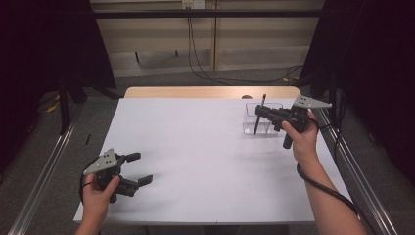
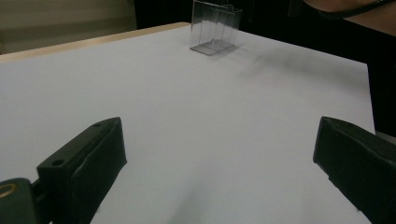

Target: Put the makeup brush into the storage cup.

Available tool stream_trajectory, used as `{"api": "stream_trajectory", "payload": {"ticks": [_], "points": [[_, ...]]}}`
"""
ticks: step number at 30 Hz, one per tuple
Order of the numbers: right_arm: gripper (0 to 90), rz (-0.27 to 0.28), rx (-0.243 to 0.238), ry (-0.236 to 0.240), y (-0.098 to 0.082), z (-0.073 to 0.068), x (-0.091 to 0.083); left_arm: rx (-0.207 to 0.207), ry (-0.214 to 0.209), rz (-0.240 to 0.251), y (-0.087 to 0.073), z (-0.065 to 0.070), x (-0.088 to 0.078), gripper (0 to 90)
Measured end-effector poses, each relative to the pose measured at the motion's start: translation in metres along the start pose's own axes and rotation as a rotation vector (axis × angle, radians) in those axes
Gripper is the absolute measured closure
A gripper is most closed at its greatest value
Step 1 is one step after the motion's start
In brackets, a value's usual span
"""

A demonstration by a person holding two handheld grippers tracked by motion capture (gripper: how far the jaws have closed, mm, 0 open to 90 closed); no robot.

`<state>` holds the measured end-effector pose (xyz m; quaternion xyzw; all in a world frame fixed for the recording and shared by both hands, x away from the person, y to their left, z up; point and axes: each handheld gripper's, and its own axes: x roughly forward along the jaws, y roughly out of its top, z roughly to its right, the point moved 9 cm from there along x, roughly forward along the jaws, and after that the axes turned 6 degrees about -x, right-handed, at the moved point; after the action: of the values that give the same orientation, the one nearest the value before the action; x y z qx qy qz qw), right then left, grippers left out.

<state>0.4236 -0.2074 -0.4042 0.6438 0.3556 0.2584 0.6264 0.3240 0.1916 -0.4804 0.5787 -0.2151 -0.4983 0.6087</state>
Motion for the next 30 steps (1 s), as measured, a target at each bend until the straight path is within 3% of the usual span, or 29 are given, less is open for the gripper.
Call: {"api": "stream_trajectory", "payload": {"ticks": [20, 30], "points": [[84.6, 0.025, 0.013, -0.072, 0.016, 0.021, -0.004, 0.004, -0.01, 0.005, 0.001, 0.002, 0.0, 2.3], [84.6, 0.009, -0.002, -0.108, 0.02, 0.028, -0.004, 0.007, -0.017, -0.002, 0.0, 0.002, 0.001, 2.3]]}}
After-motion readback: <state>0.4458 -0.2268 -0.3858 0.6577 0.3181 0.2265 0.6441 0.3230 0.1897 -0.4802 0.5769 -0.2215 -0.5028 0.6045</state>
